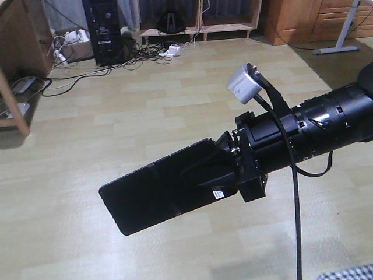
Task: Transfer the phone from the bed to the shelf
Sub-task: 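Hold the phone in the right gripper while the base turns away, then hold the phone while the base drives to the wooden shelf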
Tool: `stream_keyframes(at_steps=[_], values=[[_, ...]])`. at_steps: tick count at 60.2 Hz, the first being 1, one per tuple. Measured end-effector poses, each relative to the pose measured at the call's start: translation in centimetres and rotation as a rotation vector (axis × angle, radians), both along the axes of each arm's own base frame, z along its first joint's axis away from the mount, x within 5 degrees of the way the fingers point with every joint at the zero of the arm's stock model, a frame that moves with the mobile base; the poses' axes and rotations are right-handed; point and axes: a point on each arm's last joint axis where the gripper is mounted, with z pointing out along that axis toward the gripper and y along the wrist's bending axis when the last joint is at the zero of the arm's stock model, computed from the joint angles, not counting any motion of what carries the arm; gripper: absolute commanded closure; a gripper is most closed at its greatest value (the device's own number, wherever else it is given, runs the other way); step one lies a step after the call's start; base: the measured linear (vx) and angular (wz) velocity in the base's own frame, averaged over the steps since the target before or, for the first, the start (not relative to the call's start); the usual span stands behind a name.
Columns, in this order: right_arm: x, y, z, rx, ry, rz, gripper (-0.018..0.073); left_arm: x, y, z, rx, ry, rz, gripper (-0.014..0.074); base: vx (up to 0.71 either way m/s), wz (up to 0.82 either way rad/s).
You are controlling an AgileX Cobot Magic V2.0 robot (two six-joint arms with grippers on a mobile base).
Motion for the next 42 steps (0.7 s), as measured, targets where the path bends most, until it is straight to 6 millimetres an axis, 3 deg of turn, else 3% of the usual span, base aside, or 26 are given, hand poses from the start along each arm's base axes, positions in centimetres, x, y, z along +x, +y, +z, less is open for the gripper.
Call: stream_keyframes(at_steps=[42], values=[[0.00,0.00,-0.01,-0.001,0.000,0.000,0.0561,0.00,0.00,0.00,0.000,0.000,0.000,0.0595,0.50,-0.14]])
